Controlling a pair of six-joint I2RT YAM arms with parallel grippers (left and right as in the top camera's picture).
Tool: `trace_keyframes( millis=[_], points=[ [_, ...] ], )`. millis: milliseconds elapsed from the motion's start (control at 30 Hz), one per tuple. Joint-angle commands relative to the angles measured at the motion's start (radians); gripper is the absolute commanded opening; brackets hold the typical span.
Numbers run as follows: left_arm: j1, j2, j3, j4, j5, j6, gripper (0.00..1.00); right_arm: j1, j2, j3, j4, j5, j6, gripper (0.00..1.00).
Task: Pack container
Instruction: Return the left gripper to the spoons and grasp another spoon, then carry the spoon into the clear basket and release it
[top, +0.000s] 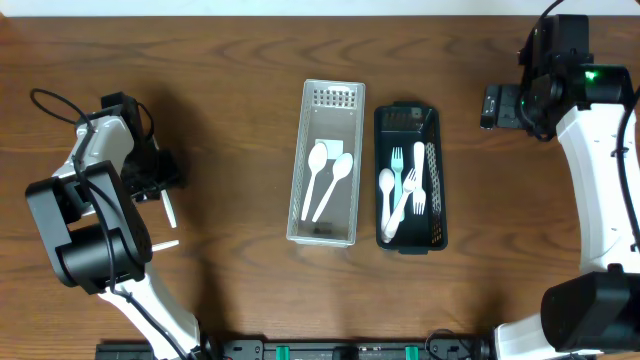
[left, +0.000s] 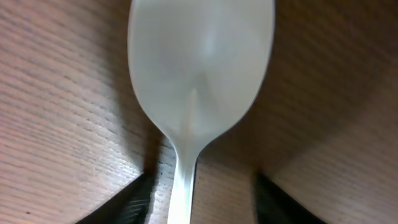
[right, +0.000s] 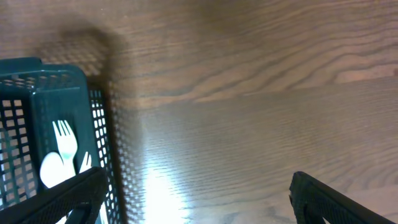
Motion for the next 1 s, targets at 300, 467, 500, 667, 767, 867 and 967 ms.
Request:
trace_keyframes(
  millis=[300, 467, 500, 667, 767, 867, 967],
  points=[
    [0.002, 0.035, -0.008, -0.013, 0.006, 0.01, 0.09, -0.003, -0.001, -0.004, -0.006, 0.024, -0.014, 0.96],
    [0.002, 0.034, -0.008, -0.01, 0.005, 0.01, 0.06, -0.003, -0.001, -0.004, -0.006, 0.024, -0.014, 0.96],
    [0.002, 0.034, -0.008, -0.01, 0.005, 0.01, 0.06, -0.003, -0.001, -0.004, -0.006, 0.024, -0.014, 0.97],
    [-0.003, -0.004, 0.001, -0.027, 0.007, 0.006, 0.06, -0.003, -0.001, -0.004, -0.006, 0.024, -0.014, 0.96],
    [-0.03, -0.072, 0.032, -0.08, 0.007, 0.003, 0.06, -0.003, -0.001, -0.004, -0.006, 0.024, -0.014, 0.97],
    [-0.092, -0.193, 0.045, -0.113, 0.011, 0.003, 0.06, -0.003, -0.001, -0.004, -0.006, 0.024, -0.014, 0.97],
    [-0.191, -0.329, 0.045, -0.119, 0.011, 0.003, 0.06, -0.003, -0.001, -0.004, -0.006, 0.024, -0.014, 0.96]
  ],
)
